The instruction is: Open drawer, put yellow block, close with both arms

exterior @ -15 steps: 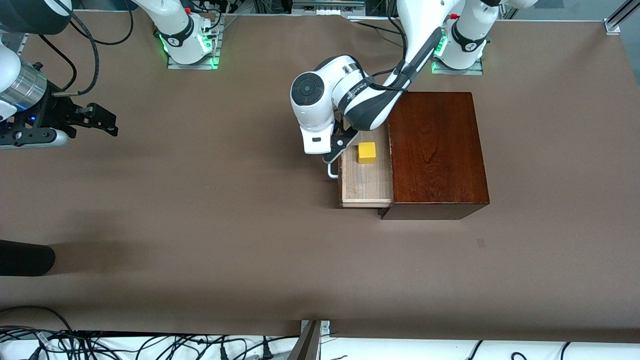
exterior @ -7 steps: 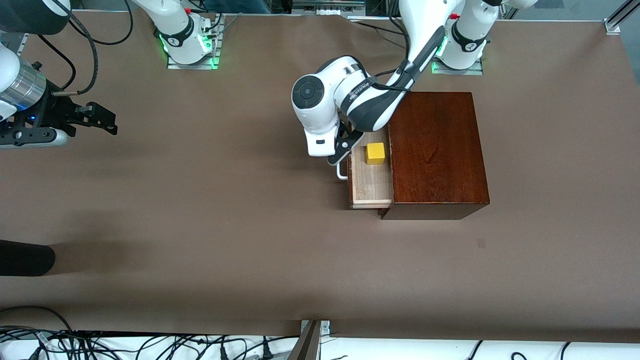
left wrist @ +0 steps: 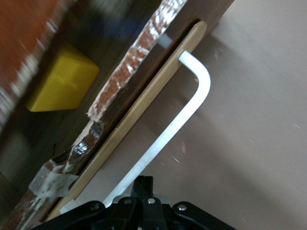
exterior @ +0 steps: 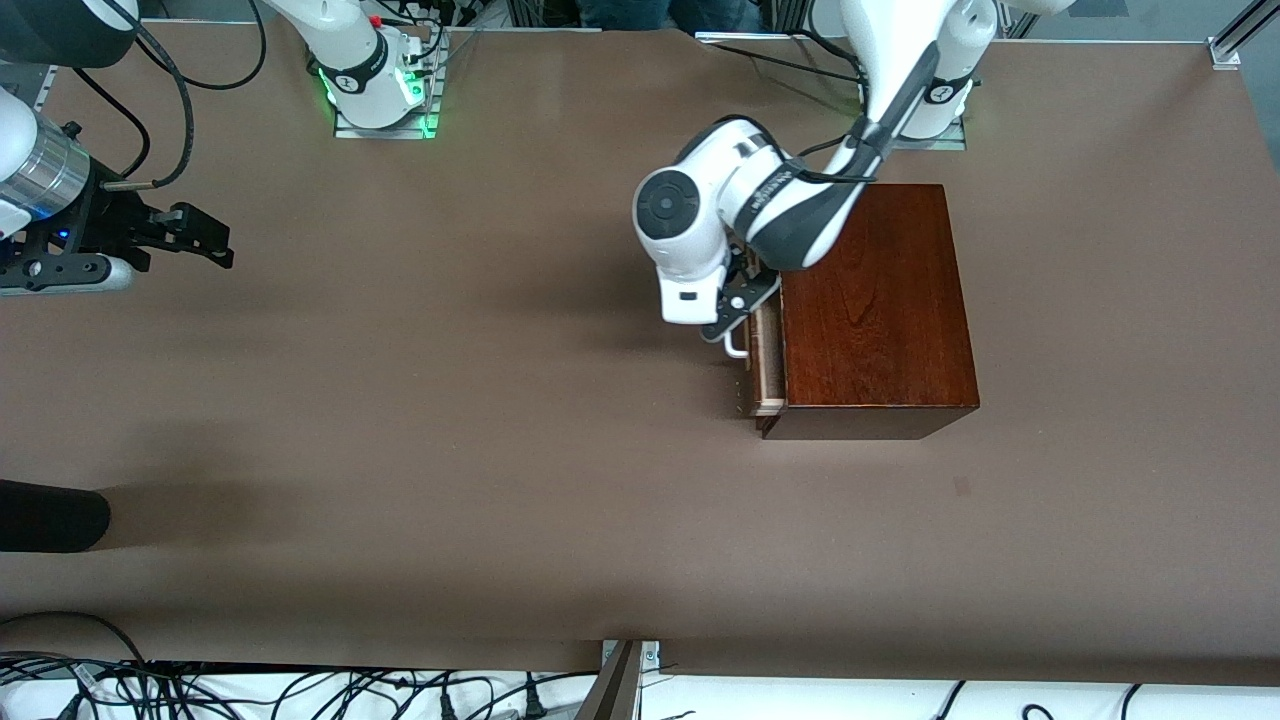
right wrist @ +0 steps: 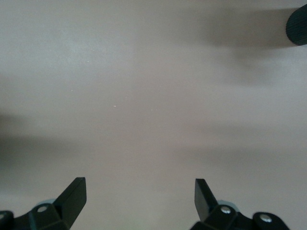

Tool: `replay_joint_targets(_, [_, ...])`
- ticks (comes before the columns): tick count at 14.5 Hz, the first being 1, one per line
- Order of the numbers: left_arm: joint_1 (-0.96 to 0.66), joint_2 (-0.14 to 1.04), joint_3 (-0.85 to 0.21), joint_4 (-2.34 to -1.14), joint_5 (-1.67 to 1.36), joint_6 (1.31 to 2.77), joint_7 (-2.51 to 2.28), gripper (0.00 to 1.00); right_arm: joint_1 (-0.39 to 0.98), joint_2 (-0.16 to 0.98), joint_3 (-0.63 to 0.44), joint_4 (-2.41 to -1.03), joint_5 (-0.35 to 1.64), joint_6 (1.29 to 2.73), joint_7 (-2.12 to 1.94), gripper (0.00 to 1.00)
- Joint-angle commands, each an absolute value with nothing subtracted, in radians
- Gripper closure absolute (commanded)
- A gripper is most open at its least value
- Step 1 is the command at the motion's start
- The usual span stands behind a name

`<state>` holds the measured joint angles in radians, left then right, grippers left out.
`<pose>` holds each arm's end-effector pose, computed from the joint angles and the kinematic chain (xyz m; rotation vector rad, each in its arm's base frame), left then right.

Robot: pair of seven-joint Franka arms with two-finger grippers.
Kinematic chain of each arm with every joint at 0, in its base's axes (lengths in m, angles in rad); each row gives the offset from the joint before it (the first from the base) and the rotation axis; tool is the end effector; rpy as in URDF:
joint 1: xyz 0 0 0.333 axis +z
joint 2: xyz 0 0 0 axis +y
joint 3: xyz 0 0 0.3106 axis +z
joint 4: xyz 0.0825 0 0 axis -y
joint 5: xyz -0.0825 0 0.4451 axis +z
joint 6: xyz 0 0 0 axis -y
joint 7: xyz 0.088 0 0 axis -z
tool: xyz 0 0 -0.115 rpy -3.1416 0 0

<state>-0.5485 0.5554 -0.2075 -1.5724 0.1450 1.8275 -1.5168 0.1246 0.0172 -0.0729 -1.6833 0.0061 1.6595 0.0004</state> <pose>0.5318 -0.4652 0.2589 -2.6859 -1.0082 0.1461 0.6222 0.0331 0.5479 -3.1362 -0.0794 0.0644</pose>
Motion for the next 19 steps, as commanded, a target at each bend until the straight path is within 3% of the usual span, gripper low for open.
replay_joint_targets(1, [-0.517, 0.482, -0.206, -1.669, 0.183, 1.827, -1.46, 1.0, 0.115, 0.014, -0.069, -1.667, 0.0, 1.638, -0.014, 0.0])
replay_joint_targets(8, [-0.496, 0.44, -0.216, -1.66, 0.163, 1.824, -1.459, 0.98, 0.112, 0.018, -0.069, -1.667, 0.002, 1.637, -0.003, 0.0])
replay_joint_targets(10, [-0.477, 0.39, -0.219, -1.655, 0.041, 1.825, -1.451, 0.55, 0.11, 0.018, -0.069, -1.667, 0.002, 1.637, -0.003, 0.0])
replay_joint_targets(13, [-0.457, 0.319, -0.23, -1.654, -0.014, 1.824, -1.451, 0.38, 0.109, 0.021, -0.069, -1.669, 0.002, 1.637, 0.003, 0.0])
replay_joint_targets(14, [-0.439, 0.298, -0.253, -1.654, -0.014, 1.821, -1.45, 0.27, 0.109, 0.021, -0.069, -1.669, 0.002, 1.637, 0.005, 0.0])
replay_joint_targets(15, [-0.419, 0.276, -0.27, -1.655, -0.011, 1.813, -1.447, 0.0, 0.109, 0.021, -0.069, -1.669, 0.003, 1.637, 0.005, 0.0])
replay_joint_targets(19, [-0.319, 0.178, -0.291, -1.655, -0.017, 1.723, -1.251, 0.0, 0.109, 0.021, -0.069, -1.671, 0.003, 1.637, 0.005, 0.0])
